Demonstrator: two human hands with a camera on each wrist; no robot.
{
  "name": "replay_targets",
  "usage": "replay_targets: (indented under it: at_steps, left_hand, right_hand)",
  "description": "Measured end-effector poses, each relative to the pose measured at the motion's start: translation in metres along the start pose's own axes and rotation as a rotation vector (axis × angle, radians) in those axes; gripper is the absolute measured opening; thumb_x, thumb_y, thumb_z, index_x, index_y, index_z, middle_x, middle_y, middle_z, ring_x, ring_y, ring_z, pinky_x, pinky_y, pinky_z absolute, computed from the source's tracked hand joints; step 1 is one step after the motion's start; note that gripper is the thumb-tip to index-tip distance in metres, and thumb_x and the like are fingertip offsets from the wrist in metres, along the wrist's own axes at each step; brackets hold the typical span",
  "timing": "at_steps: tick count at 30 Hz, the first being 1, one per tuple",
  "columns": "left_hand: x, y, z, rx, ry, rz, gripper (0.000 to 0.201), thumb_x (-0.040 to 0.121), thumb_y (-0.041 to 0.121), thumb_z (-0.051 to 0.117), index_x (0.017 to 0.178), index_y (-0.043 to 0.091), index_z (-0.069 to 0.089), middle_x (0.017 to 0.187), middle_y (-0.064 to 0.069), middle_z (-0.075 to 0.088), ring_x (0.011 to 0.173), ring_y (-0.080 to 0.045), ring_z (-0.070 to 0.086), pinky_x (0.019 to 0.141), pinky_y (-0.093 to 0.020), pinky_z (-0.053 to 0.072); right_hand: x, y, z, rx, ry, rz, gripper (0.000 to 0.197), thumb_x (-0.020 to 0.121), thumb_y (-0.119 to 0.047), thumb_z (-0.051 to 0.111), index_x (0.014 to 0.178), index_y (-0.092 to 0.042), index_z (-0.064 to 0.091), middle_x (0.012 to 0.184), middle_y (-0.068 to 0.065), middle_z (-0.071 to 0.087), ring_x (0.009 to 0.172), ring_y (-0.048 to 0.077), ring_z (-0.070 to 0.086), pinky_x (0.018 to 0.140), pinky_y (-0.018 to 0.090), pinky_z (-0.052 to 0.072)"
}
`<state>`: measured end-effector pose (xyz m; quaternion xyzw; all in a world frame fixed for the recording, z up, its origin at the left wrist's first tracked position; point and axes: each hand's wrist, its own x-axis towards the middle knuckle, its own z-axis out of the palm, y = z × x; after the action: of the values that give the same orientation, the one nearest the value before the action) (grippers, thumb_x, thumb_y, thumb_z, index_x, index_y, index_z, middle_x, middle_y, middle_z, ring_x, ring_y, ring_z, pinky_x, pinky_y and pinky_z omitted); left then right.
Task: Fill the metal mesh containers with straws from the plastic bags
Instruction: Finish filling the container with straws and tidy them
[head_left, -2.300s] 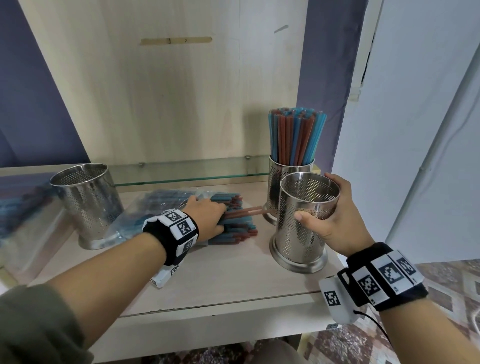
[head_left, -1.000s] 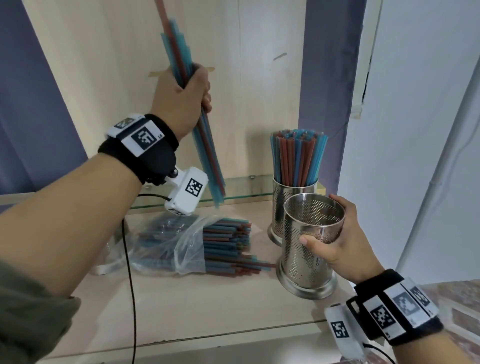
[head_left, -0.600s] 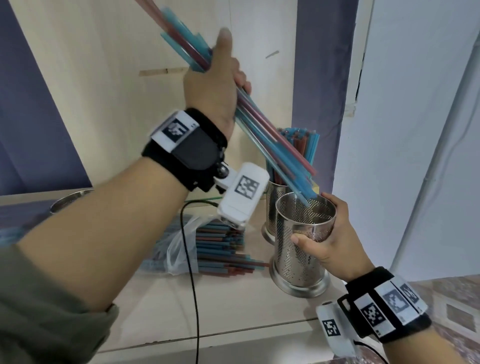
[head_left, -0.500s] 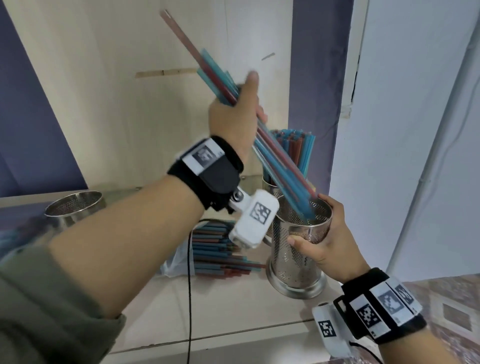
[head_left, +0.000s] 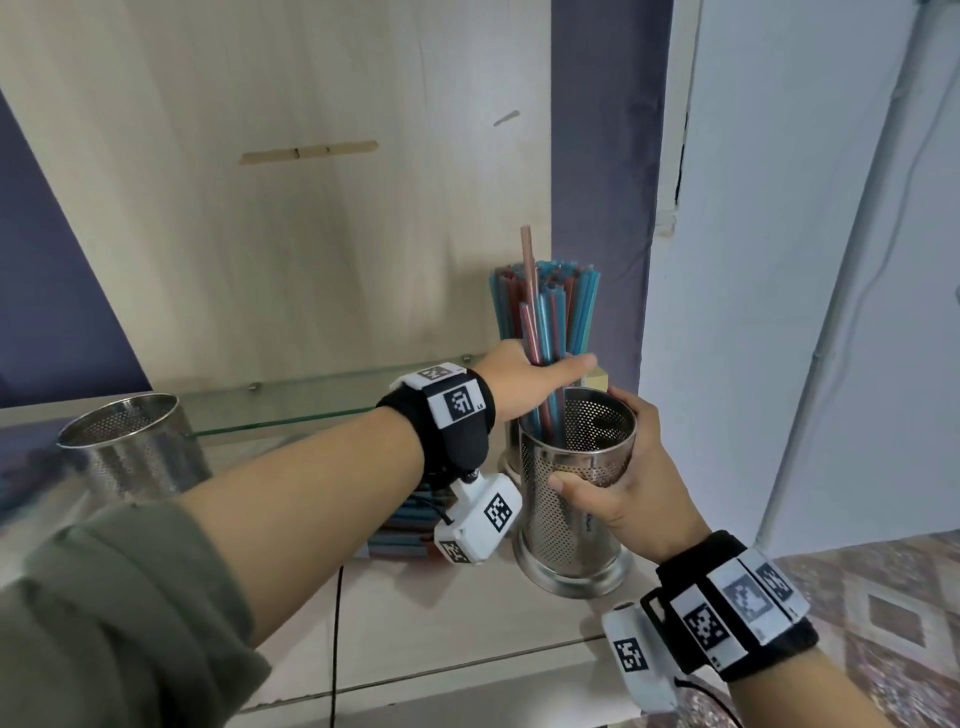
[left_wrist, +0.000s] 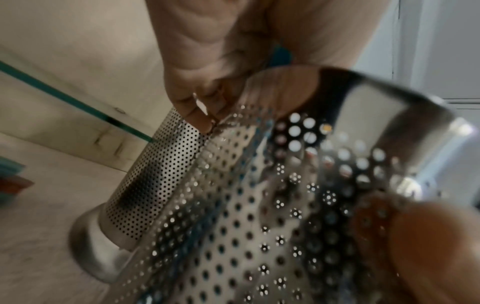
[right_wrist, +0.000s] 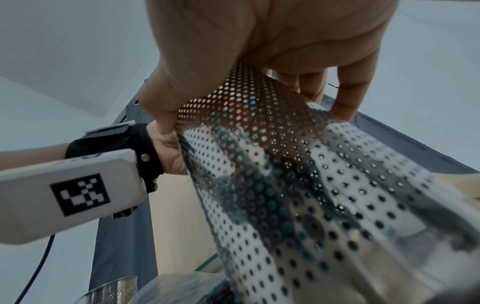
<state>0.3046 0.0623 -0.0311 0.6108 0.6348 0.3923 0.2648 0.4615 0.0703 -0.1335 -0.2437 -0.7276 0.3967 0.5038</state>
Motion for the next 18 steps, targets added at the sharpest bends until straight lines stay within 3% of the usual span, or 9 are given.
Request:
replay_targets:
  at_steps: [4, 7, 8, 10, 12, 14, 16, 18]
  left_hand:
    - [-0.008, 0.004, -0.010, 0.055, -0.066, 0.061, 0.053, 0.077, 0.064, 0.066, 0.113, 0.025, 0.068, 0.105, 0.006, 0.073, 0.096, -0.011, 0.069, 0.093, -0.036, 0.054]
    - [-0.017, 0.006, -0.034, 0.123, 0.034, 0.043, 0.088, 0.069, 0.083, 0.035, 0.125, 0.018, 0.059, 0.116, 0.003, 0.065, 0.107, -0.017, 0.062, 0.100, -0.040, 0.046]
    - [-0.018, 0.005, -0.044, 0.104, 0.082, 0.003, 0.094, 0.070, 0.084, 0.023, 0.127, 0.017, 0.056, 0.116, 0.001, 0.063, 0.109, -0.019, 0.060, 0.099, -0.041, 0.046]
    - [-0.016, -0.004, -0.066, 0.019, 0.126, -0.091, 0.086, 0.081, 0.079, 0.011, 0.122, 0.019, 0.057, 0.111, 0.002, 0.064, 0.106, -0.018, 0.061, 0.095, -0.039, 0.047]
    - [-0.017, -0.018, -0.084, 0.106, 0.120, -0.142, 0.071, 0.088, 0.074, 0.014, 0.107, 0.022, 0.059, 0.104, 0.002, 0.065, 0.100, -0.018, 0.061, 0.089, -0.037, 0.047]
    - [-0.020, -0.039, -0.098, 0.407, 0.032, -0.157, 0.060, 0.088, 0.072, 0.032, 0.102, 0.020, 0.058, 0.104, 0.001, 0.064, 0.097, -0.022, 0.060, 0.084, -0.033, 0.045]
    - [-0.028, -0.063, -0.104, 0.750, -0.094, -0.160, 0.051, 0.088, 0.064, 0.051, 0.113, 0.019, 0.058, 0.112, 0.002, 0.060, 0.100, -0.019, 0.056, 0.086, -0.031, 0.044]
    - [-0.037, -0.083, -0.102, 0.969, -0.230, -0.134, 0.060, 0.082, 0.062, 0.062, 0.126, 0.021, 0.055, 0.125, 0.001, 0.057, 0.110, -0.019, 0.054, 0.093, -0.031, 0.044]
  right_hand:
    - [-0.001, 0.001, -0.001, -0.011, 0.007, -0.003, 0.092, 0.053, -0.049, 0.087, 0.127, -0.046, 0.032, 0.128, -0.011, 0.057, 0.118, 0.003, 0.058, 0.093, 0.015, 0.048]
    - [-0.002, 0.004, -0.002, -0.020, 0.020, -0.010, 0.098, 0.053, -0.048, 0.088, 0.132, -0.034, 0.032, 0.126, -0.012, 0.057, 0.117, 0.001, 0.058, 0.093, 0.011, 0.045]
    - [-0.003, 0.004, -0.002, -0.023, 0.021, -0.010, 0.100, 0.053, -0.046, 0.090, 0.133, -0.032, 0.032, 0.126, -0.013, 0.057, 0.117, 0.001, 0.058, 0.093, 0.010, 0.045]
    - [-0.003, 0.002, -0.002, -0.027, 0.017, -0.008, 0.097, 0.056, -0.040, 0.095, 0.130, -0.036, 0.032, 0.124, -0.015, 0.057, 0.116, -0.001, 0.057, 0.092, 0.008, 0.044]
    - [-0.002, 0.000, -0.002, -0.026, 0.015, -0.008, 0.094, 0.055, -0.037, 0.092, 0.128, -0.037, 0.032, 0.122, -0.016, 0.057, 0.113, -0.003, 0.058, 0.089, 0.007, 0.044]
    - [-0.002, -0.001, -0.001, -0.022, 0.018, -0.011, 0.098, 0.055, -0.038, 0.095, 0.130, -0.034, 0.031, 0.121, -0.016, 0.057, 0.112, -0.005, 0.058, 0.087, 0.006, 0.044]
    - [-0.003, -0.001, -0.001, -0.020, 0.022, -0.010, 0.096, 0.053, -0.044, 0.090, 0.129, -0.038, 0.031, 0.123, -0.015, 0.057, 0.113, -0.004, 0.058, 0.088, 0.006, 0.044]
    - [-0.003, -0.001, -0.001, -0.031, 0.022, -0.006, 0.093, 0.051, -0.052, 0.086, 0.126, -0.046, 0.031, 0.126, -0.013, 0.056, 0.115, -0.001, 0.058, 0.091, 0.010, 0.046]
